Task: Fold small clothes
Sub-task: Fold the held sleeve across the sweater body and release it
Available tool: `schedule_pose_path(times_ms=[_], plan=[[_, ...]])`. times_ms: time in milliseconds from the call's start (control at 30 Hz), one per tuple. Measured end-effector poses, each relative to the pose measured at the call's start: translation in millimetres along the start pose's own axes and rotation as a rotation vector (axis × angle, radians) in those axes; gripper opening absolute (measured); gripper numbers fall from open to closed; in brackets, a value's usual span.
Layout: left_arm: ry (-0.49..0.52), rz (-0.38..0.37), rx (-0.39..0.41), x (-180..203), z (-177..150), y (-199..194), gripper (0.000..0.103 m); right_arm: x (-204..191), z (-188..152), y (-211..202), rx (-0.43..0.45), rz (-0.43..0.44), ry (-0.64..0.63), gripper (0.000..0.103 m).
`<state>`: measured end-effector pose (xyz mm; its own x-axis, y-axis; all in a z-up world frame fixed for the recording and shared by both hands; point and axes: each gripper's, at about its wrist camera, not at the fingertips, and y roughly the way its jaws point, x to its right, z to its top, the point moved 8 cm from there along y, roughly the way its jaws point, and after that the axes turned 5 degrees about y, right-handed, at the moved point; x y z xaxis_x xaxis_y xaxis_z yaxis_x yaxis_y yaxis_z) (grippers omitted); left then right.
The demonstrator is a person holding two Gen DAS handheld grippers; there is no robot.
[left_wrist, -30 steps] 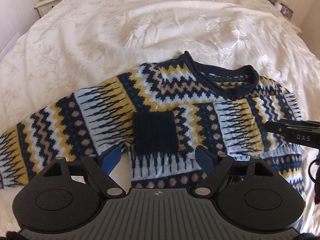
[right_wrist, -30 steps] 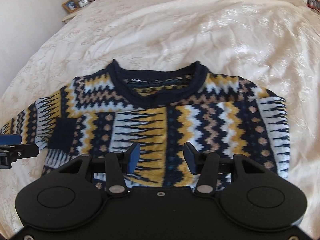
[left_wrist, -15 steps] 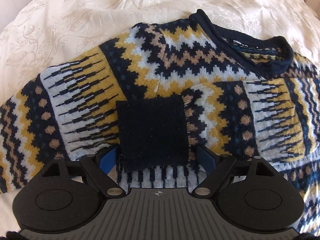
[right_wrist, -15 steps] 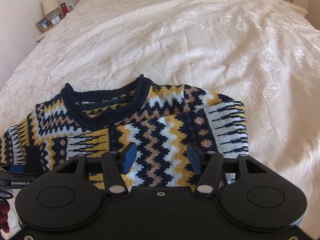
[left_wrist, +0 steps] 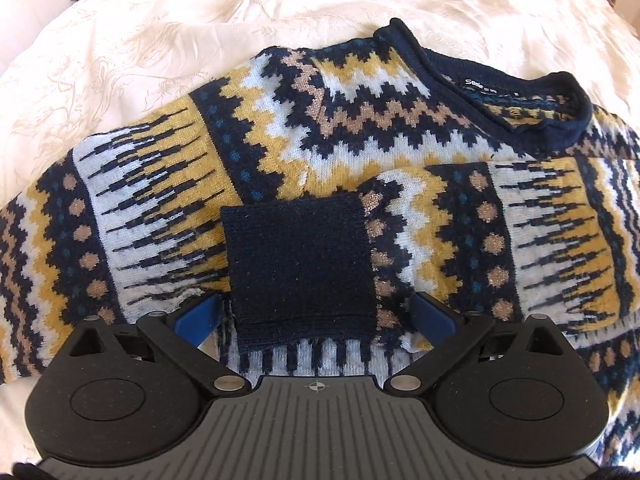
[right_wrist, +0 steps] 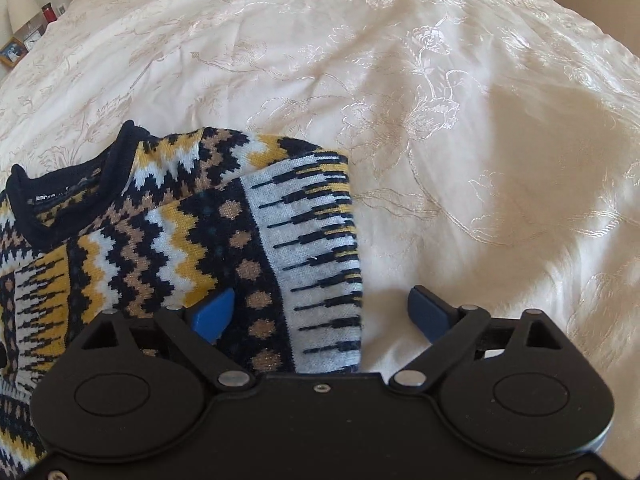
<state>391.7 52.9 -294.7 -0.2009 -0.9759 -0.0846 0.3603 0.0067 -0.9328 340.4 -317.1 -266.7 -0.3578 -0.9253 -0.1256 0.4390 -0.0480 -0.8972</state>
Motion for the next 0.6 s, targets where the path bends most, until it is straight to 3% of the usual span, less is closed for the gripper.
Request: schedule_pose_path(times_ms=[200, 367, 600], plan=[[-0.013, -0.029, 0.011, 13, 7, -2, 0.102, 3, -6, -11, -0.018, 0.023, 0.065, 0.102], [-0.054, -0.13, 0.076, 1, -1, -28, 0.102, 0, -8, -46, 0.037, 0.05, 0.094, 0.102], [-0.186, -0.079, 0.172, -57, -39, -80, 0.102, -31, -34, -87, 0.057, 0.139, 0.031, 0.102]])
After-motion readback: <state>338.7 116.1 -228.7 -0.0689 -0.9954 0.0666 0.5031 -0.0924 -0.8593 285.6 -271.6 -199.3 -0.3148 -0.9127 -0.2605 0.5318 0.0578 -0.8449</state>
